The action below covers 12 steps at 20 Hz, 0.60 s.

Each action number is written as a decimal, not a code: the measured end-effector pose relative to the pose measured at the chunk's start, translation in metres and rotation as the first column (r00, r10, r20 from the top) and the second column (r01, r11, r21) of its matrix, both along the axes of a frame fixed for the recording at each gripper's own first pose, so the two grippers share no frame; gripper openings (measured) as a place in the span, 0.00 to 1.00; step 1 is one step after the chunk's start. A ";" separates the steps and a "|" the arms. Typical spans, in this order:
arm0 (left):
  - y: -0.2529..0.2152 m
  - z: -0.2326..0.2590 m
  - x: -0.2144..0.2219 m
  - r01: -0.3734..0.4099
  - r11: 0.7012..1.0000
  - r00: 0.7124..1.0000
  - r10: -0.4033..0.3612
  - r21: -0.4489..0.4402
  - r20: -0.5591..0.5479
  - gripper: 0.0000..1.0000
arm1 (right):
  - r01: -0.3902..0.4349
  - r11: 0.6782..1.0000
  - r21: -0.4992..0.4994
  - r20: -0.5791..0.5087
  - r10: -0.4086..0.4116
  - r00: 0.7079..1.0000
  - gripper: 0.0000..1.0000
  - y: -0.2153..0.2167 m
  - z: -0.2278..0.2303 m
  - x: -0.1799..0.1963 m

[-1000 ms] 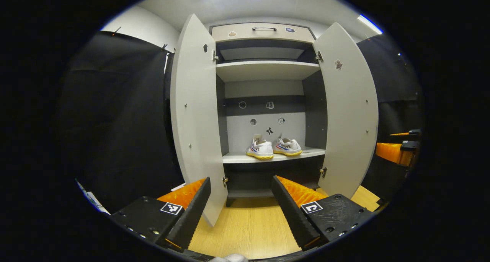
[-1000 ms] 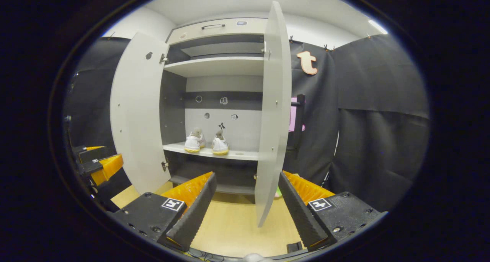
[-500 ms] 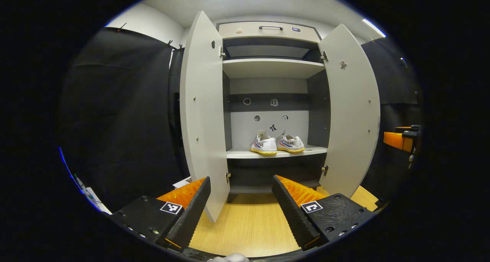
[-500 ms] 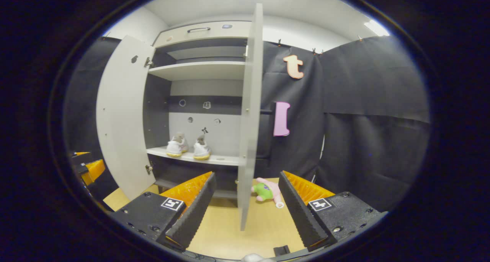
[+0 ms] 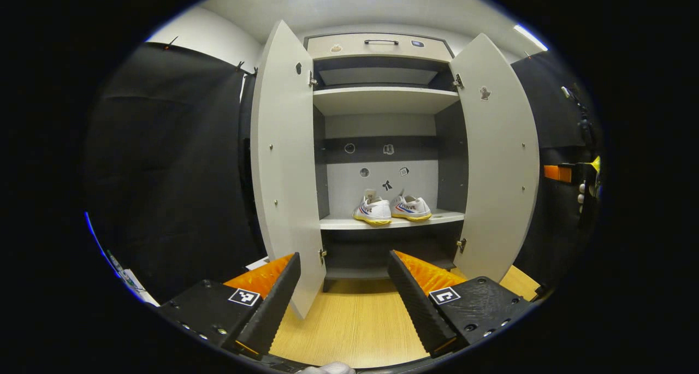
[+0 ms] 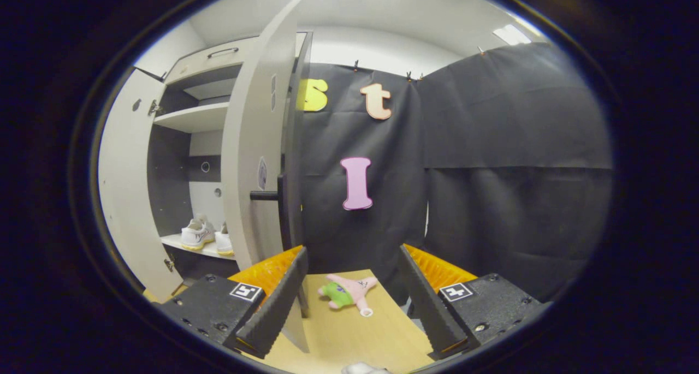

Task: Grab one shoe with the right hand and put it into the shoe cabinet, grab the other shoe with the left hand and put it into the shoe cabinet; then close the right door with the right hand and the left door with the left hand.

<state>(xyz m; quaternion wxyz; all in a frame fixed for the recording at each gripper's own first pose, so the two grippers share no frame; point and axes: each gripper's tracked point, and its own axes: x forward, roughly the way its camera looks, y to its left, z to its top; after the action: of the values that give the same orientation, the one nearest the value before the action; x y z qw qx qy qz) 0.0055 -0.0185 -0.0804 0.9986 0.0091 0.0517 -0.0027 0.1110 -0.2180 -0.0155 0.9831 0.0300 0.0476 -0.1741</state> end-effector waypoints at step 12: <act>0.007 -0.004 0.012 -0.023 1.000 1.000 0.023 -0.001 -0.006 0.96 | -0.127 0.992 -0.016 -0.017 0.127 0.992 0.94 0.027 0.002 0.015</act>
<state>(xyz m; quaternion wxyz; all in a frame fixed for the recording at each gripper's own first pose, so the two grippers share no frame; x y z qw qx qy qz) 0.0178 -0.0118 -0.0847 0.9984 0.0079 0.0548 0.0088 0.1260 -0.1908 -0.0138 0.9920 0.0172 0.0559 -0.1118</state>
